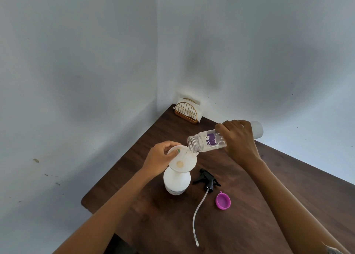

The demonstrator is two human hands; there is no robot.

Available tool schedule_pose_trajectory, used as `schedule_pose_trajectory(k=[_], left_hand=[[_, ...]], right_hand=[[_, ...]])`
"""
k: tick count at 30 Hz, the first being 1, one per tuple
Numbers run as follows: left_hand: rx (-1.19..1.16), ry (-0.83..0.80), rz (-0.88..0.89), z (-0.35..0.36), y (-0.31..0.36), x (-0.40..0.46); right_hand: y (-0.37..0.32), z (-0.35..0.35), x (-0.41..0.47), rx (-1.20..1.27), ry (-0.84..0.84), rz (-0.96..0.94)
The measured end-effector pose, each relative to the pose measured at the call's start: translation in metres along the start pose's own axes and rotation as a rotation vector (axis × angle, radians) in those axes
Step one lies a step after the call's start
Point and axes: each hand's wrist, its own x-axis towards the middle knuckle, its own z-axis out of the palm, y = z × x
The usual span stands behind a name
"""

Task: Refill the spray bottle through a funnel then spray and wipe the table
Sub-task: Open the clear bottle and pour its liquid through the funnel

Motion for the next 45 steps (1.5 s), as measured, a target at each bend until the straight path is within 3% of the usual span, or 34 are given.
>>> schedule_pose_trajectory(k=[45], left_hand=[[-0.022,-0.007,-0.029,0.0012,-0.0024,0.0023]], right_hand=[[-0.0025,0.0002,-0.0022,0.067,-0.034,0.029]])
